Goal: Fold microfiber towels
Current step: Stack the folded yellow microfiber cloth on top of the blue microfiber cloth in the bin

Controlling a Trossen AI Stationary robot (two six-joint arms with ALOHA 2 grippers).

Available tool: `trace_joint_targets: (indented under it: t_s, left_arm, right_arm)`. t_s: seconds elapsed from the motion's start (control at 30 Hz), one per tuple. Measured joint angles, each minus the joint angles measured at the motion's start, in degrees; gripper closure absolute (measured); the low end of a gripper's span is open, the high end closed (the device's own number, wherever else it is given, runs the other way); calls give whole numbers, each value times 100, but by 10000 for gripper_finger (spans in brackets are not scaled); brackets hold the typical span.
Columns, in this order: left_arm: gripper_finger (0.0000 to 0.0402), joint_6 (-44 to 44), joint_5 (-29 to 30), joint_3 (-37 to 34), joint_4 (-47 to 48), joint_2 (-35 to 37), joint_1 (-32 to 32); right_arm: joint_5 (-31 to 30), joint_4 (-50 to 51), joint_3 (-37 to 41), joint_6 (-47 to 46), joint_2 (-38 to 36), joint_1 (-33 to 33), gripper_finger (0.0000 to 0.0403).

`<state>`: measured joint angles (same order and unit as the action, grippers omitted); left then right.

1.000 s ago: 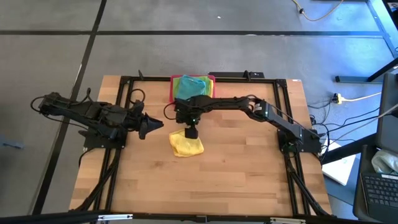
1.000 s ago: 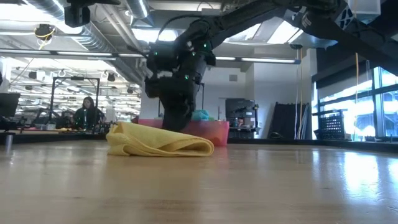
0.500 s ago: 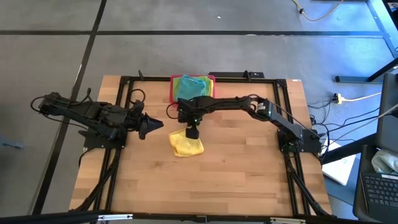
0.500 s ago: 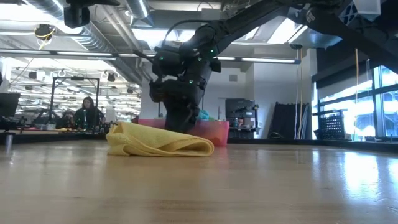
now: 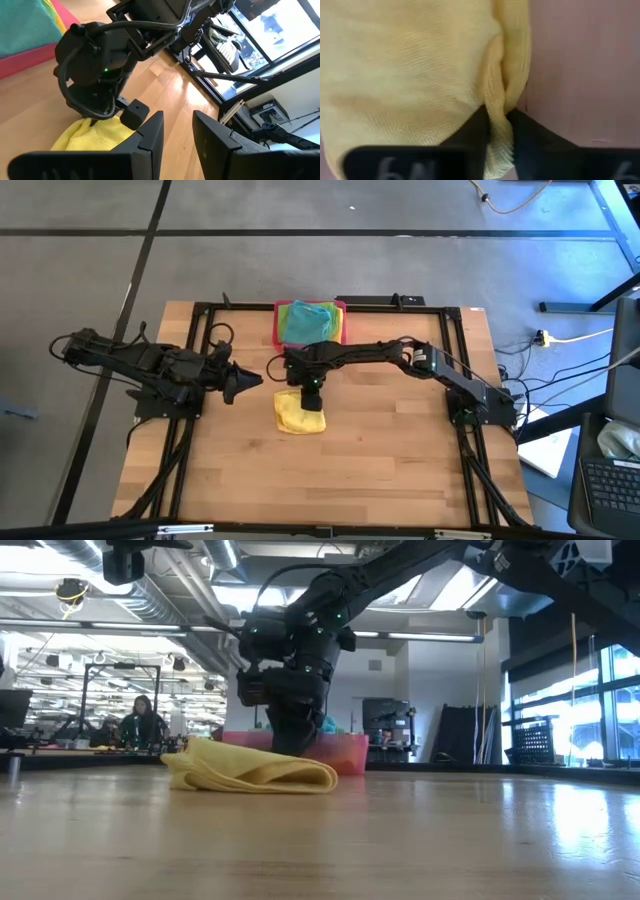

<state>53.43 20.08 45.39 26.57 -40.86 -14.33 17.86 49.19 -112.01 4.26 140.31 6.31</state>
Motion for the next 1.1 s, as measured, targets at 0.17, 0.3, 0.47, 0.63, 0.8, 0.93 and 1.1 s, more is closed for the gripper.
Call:
trace_joint_targets:
  t_s: [0.17,0.3,0.47,0.63,0.8,0.93,1.1]
  left_arm:
    - [307,-3,-16,0,71,0,0]
    - [307,-146,-43,0,181,0,0]
    - [307,-578,-226,0,237,230,4]
    - [307,-569,-91,0,249,552,4]
    - [307,-556,162,0,254,840,6]
    - [307,-553,203,0,254,1035,7]
    - [307,-545,284,0,254,1156,7]
  right_arm:
    - [53,439,-427,691,47,8,390]
    - [-173,649,-858,944,110,37,393]
    - [-688,875,-1774,1578,92,98,397]
    - [-762,851,-2185,1698,81,304,397]
    - [-761,920,-2284,1726,72,451,397]
    - [-926,1009,-2284,1810,72,594,397]
    - [-1065,1069,-2284,1861,0,783,397]
